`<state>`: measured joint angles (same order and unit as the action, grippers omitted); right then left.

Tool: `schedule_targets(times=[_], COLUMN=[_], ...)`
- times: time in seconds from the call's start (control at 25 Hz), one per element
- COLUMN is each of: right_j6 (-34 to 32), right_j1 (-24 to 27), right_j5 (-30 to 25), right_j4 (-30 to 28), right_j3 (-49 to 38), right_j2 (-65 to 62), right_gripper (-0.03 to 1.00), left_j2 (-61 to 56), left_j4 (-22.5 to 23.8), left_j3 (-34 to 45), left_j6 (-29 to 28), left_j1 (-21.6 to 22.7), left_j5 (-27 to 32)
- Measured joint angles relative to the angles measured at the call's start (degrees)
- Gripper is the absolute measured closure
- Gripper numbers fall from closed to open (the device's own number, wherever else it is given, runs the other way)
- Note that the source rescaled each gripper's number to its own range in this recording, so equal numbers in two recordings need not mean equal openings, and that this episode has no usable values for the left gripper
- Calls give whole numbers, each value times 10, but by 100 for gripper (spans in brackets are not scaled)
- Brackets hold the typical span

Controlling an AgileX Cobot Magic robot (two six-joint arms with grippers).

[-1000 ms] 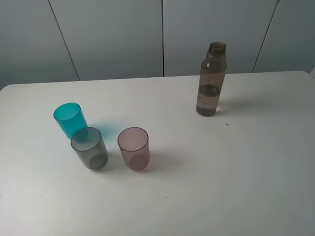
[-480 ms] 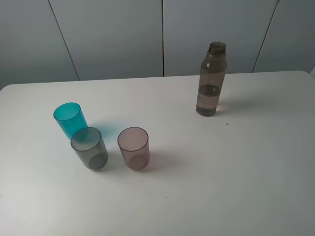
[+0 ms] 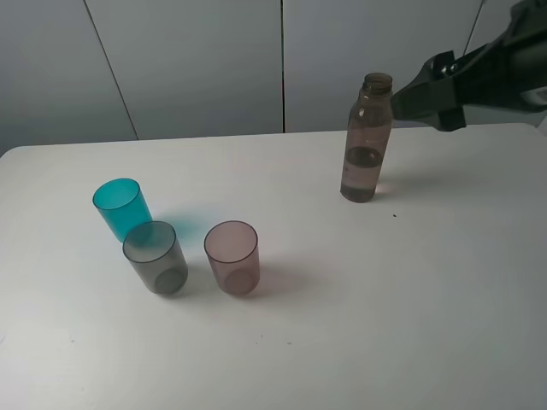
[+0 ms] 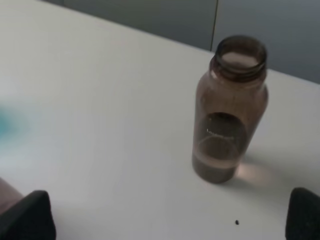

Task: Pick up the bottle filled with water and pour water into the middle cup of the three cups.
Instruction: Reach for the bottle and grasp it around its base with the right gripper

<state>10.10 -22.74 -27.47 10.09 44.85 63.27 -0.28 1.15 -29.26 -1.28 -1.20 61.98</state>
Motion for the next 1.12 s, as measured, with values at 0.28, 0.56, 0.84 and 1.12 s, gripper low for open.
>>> schedule_targets(times=[0.28, 0.56, 0.84, 1.12], right_j6=[-1, -32, -46, -93], right_j1=[-6, -6, -6, -6], right_j5=[153, 383, 505, 653], right_j4=[23, 41, 41, 6], right_j3=[-68, -150, -153, -153], right_j2=[112, 197, 298, 392], right_gripper=[-3, -3, -3, -3], left_j2=[0, 0, 0, 0], left_j4=[0, 0, 0, 0], left_j3=[0, 0, 0, 0], left_j6=[0, 0, 0, 0], left_j1=[0, 0, 0, 0], left_j5=[0, 0, 0, 0])
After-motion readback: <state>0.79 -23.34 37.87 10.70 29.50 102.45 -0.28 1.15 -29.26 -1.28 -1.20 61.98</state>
